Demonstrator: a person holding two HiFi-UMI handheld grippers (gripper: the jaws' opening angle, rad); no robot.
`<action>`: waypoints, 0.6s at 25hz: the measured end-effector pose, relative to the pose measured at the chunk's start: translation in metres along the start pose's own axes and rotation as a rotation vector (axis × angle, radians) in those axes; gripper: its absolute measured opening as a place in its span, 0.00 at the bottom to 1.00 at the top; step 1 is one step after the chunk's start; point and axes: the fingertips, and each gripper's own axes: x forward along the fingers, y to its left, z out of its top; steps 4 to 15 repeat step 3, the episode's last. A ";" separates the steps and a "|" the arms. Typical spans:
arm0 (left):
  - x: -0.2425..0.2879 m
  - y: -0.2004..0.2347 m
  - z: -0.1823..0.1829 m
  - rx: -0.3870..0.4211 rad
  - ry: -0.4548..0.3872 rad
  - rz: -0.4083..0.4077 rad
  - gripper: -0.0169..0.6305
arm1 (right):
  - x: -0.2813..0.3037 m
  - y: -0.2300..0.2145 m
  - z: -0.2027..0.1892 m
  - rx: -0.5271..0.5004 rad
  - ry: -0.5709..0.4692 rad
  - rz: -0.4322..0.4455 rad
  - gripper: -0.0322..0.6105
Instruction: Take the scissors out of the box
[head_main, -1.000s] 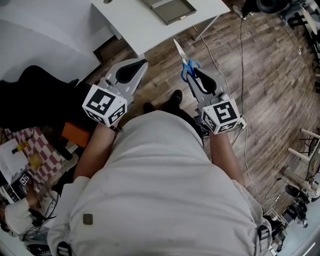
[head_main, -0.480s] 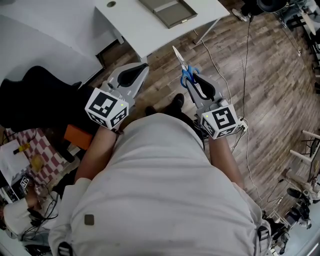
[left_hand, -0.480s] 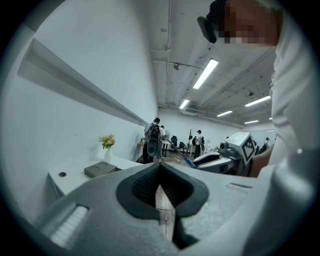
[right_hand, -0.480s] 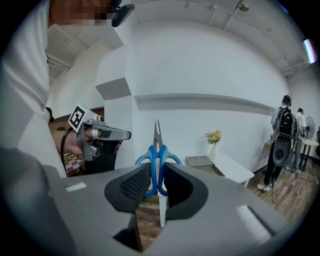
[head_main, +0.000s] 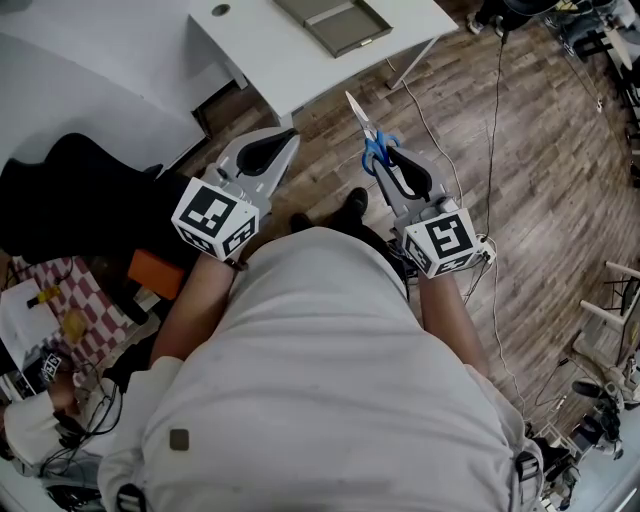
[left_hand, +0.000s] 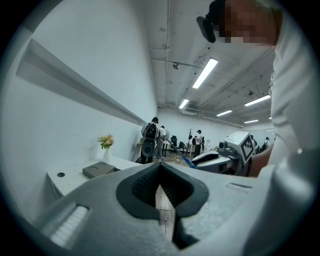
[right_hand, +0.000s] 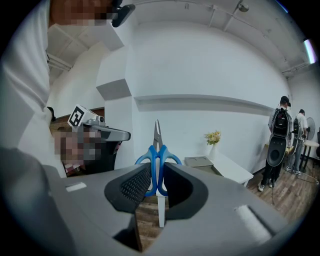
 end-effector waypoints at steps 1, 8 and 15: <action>0.002 0.000 0.001 0.000 -0.001 0.000 0.03 | 0.000 -0.002 0.000 -0.001 0.000 0.001 0.21; 0.005 0.000 0.002 0.000 -0.002 -0.001 0.03 | 0.000 -0.005 0.001 -0.003 0.000 0.003 0.21; 0.005 0.000 0.002 0.000 -0.002 -0.001 0.03 | 0.000 -0.005 0.001 -0.003 0.000 0.003 0.21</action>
